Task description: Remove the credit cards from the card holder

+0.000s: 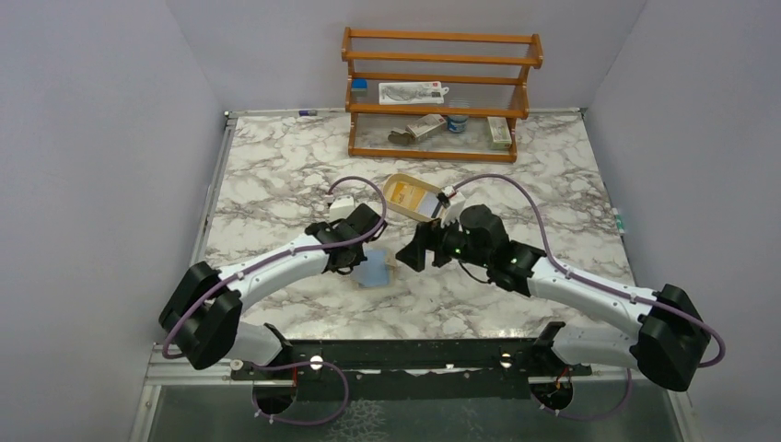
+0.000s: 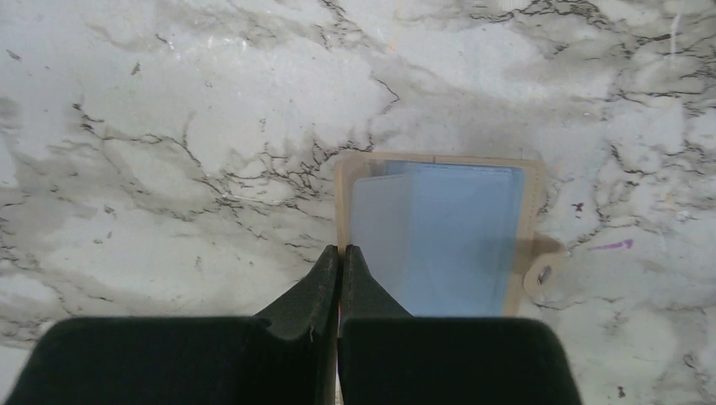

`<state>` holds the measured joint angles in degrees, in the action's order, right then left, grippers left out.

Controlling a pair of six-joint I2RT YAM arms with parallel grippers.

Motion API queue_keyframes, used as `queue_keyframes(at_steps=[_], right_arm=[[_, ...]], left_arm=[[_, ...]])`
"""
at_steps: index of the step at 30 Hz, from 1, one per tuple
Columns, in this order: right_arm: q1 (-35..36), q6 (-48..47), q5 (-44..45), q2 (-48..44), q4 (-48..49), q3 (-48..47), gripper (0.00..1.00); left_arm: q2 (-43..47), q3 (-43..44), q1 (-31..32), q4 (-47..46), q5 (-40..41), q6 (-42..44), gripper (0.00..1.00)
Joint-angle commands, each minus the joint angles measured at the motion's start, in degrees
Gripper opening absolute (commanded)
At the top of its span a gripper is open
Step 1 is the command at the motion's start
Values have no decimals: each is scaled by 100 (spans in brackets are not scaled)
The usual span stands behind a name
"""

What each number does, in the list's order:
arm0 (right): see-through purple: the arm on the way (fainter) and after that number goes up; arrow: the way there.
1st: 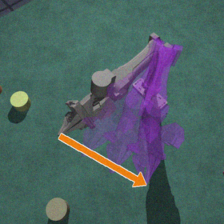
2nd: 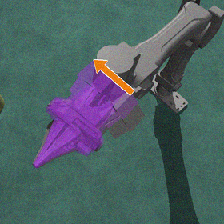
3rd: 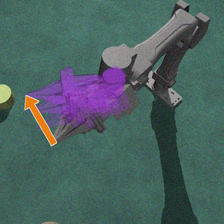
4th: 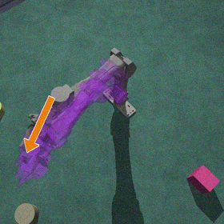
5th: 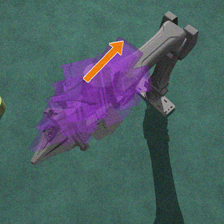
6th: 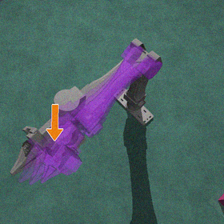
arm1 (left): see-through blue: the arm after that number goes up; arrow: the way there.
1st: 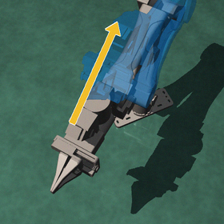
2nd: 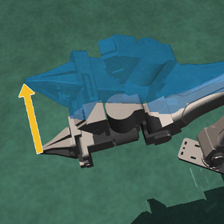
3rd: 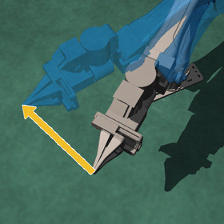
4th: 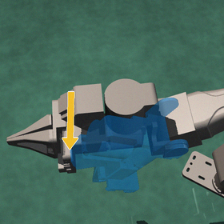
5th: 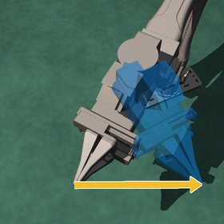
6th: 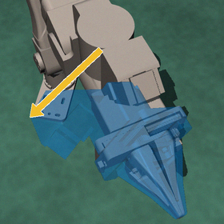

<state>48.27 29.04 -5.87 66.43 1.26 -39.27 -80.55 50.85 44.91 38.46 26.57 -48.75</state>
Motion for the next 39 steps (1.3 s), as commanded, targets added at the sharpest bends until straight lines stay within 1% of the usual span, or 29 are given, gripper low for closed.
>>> queue_keyframes(at_steps=[1, 3, 5, 7, 9, 12, 13, 16, 20, 23, 28, 31, 37, 39], right_arm=[[-19, 287, -1334, 356, 1335, -198, 88], [-15, 403, -1784, 614, 1682, -342, 87], [-12, 511, -2104, 854, 1932, -489, 85], [6, 539, -2248, 1021, 2031, -607, 84], [134, 276, -1970, 1174, 1702, -802, 83], [709, -527, -770, 1533, 613, -1368, 83], [838, -637, -597, 1662, 472, -1416, 82], [980, -547, -412, 1840, 586, -1201, 80], [982, -318, 28, 1820, 605, -846, 78], [982, -284, 311, 1625, 564, -547, 78], [978, -502, 475, 1240, 815, 87, 77], [981, -507, 543, 1416, 721, 81, 77], [982, -604, 561, 2110, 640, -364, 77], [982, -737, 718, 2296, 577, -503, 77]], left_arm=[[505, -767, -134, -1471, -1022, -94, 0], [702, -1088, -250, -1885, -1325, -205, 0], [713, -1107, -280, -1889, -1369, -237, 0], [698, -1035, -280, -1787, -1341, -212, 0], [750, -997, -280, -1789, -1338, -184, 0], [731, -912, -285, -1765, -1347, -88, 0], [712, -910, -289, -1762, -1370, -72, 0], [664, -930, -314, -1756, -1438, -52, 0], [707, -964, -369, -1720, -1444, -10, 0], [742, -950, -444, -1651, -1461, 55, 0], [792, -977, -547, -1625, -1530, 119, 0], [775, -960, -577, -1622, -1578, 155, 0], [750, -897, -641, -1624, -1759, 266, 0], [760, -878, -670, -1622, -1817, 293, 0]])
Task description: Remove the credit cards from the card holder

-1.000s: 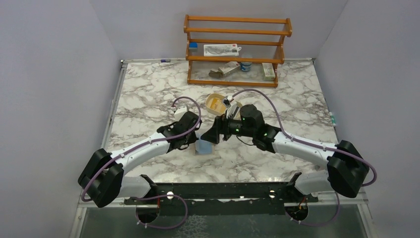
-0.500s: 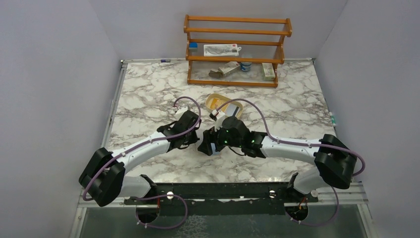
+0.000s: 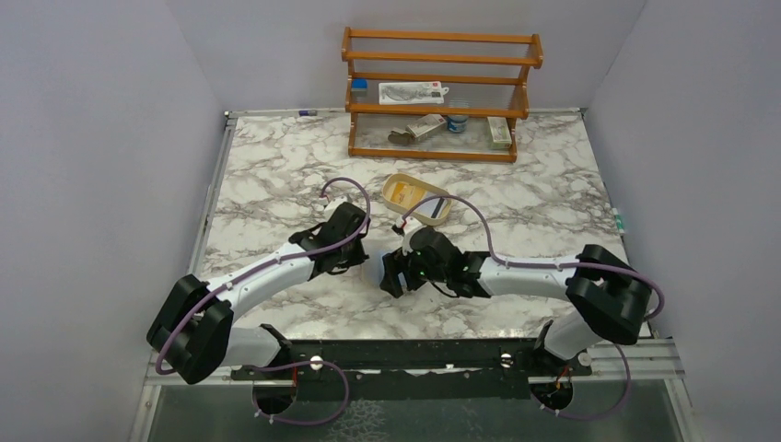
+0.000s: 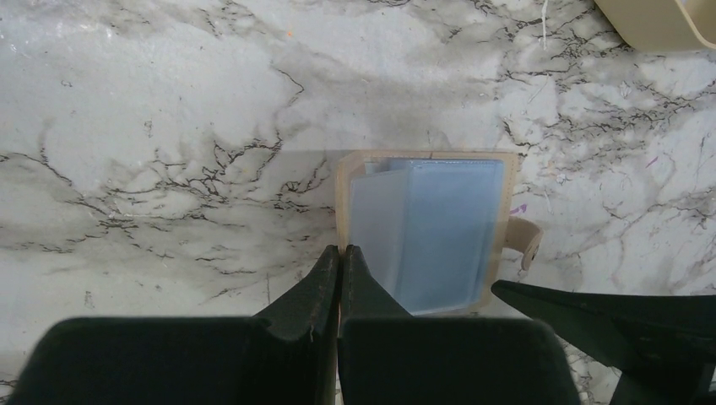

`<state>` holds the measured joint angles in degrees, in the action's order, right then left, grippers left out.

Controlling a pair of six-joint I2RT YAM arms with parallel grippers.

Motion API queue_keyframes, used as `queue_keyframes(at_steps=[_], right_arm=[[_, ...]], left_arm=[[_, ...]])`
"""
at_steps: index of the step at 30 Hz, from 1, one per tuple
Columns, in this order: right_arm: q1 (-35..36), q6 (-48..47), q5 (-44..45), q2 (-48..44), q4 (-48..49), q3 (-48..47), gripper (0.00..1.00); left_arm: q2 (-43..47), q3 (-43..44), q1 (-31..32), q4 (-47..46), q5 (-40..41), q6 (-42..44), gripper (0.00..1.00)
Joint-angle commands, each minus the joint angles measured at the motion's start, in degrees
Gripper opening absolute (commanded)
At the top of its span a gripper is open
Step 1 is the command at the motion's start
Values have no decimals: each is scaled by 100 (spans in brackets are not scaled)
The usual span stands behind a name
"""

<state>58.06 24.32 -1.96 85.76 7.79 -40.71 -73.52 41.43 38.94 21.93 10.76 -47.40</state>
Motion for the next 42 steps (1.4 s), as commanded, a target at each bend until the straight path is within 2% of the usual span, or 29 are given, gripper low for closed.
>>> queue_keyframes(at_steps=[1, 14, 21, 33, 42], right_arm=[[3, -377, 339, 445, -95, -420, 77], [120, -970, 574, 779, -176, -760, 76], [296, -1116, 561, 829, -176, -693, 84], [447, -1385, 1193, 1232, -280, -962, 84], [452, -1246, 1637, 1359, -95, -980, 85]], left_arm=[[57, 71, -90, 26, -260, 167, 0], [-78, 120, -157, 26, -362, 213, 0], [-171, 145, -176, 8, -426, 213, 0], [-122, 154, -213, 26, -496, 231, 0], [-130, 182, -248, 82, -531, 270, 0]])
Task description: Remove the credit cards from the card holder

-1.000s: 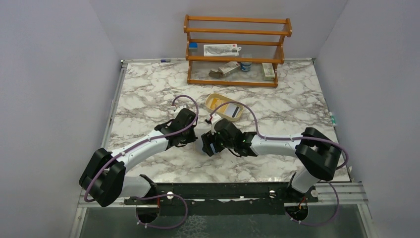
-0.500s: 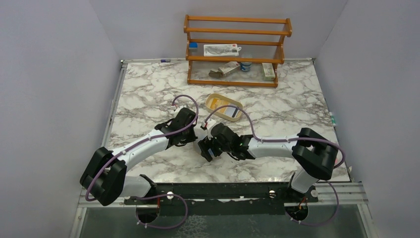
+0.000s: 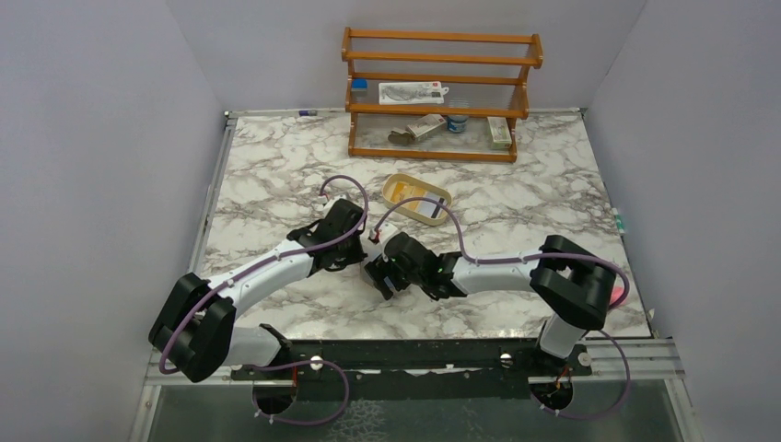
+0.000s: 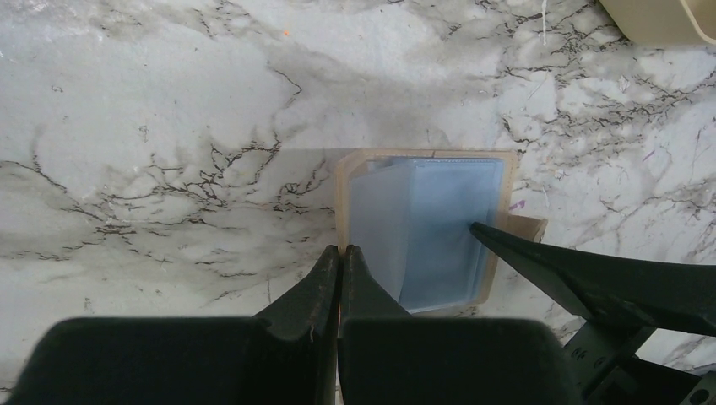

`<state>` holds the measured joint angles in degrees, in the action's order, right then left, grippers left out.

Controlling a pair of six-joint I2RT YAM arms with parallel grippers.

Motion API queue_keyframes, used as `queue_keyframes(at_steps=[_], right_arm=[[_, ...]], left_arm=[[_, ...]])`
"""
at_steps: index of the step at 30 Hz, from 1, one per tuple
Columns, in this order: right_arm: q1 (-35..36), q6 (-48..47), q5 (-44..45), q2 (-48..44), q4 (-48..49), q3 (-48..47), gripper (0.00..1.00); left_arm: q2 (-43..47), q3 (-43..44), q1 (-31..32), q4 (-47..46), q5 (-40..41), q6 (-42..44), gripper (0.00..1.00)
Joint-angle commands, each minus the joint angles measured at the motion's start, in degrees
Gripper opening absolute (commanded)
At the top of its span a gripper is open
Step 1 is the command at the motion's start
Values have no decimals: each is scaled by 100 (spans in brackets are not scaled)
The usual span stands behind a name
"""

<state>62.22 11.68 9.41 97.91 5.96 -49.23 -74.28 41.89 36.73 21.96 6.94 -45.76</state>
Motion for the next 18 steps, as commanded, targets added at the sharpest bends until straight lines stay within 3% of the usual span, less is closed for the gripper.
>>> queue_keyframes(at_steps=[1, 9, 18], right_arm=[[38, 74, 612, 137, 97, -121, 85], [37, 402, 1173, 1, 204, -21, 86], [68, 252, 545, -432, 791, 606, 86]], left_arm=[[-44, 143, -26, 81, -149, 110, 0], [-52, 162, -40, 114, -168, 120, 0], [-93, 149, -52, 120, -189, 105, 0]])
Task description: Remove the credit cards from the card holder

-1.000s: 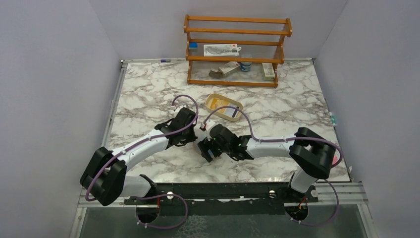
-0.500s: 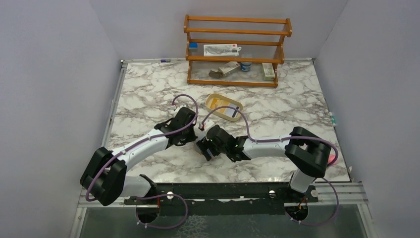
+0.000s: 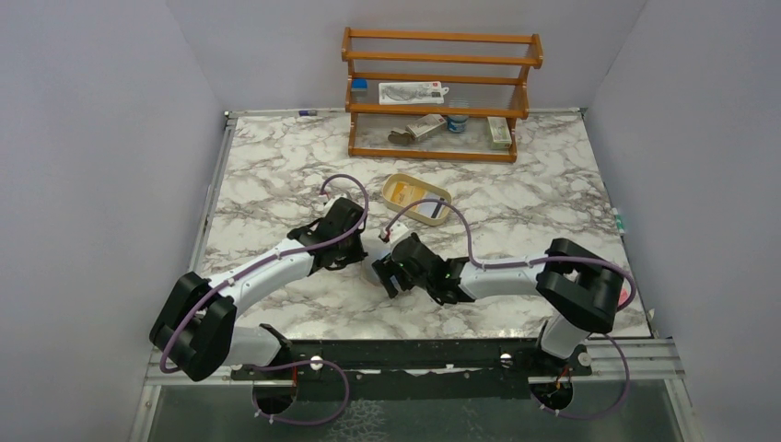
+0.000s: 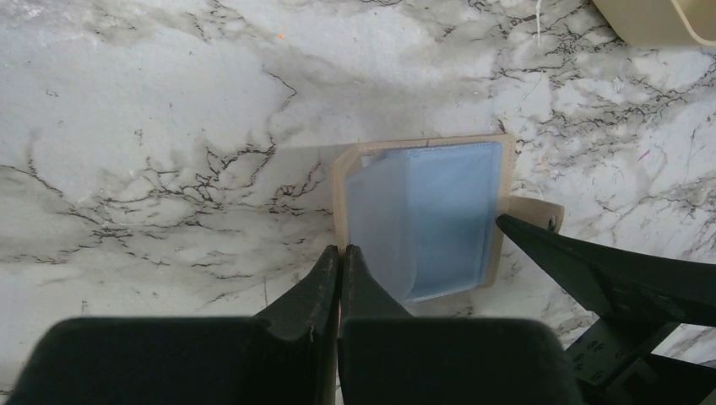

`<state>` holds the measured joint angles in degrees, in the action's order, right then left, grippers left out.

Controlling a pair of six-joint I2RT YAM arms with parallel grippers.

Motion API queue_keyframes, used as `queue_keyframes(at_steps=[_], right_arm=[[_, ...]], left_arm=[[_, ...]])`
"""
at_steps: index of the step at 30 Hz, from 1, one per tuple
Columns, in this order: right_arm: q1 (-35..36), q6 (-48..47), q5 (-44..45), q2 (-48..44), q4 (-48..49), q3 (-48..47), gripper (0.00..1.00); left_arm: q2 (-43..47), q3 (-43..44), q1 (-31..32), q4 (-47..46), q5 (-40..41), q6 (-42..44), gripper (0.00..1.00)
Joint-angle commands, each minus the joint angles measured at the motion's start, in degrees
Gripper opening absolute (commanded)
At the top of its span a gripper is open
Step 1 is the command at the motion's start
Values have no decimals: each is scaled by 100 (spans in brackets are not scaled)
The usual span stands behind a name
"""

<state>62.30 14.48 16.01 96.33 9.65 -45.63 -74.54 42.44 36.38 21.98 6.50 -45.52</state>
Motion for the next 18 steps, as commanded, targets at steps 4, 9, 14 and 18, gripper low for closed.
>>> queue_keyframes(at_steps=[4, 9, 14, 18], right_arm=[[177, -59, -242, -239, 511, 283, 87], [229, -82, -158, 28, 528, 126, 88], [229, -99, 156, 302, 463, -179, 89], [230, -82, 336, 395, 468, -341, 90]], left_arm=[[-74, 83, -26, 114, -141, 44, 0], [-44, 77, -34, 139, -149, 17, 0], [-18, 63, -35, 158, -178, 17, 0], [-9, 55, -35, 167, -201, 17, 0]])
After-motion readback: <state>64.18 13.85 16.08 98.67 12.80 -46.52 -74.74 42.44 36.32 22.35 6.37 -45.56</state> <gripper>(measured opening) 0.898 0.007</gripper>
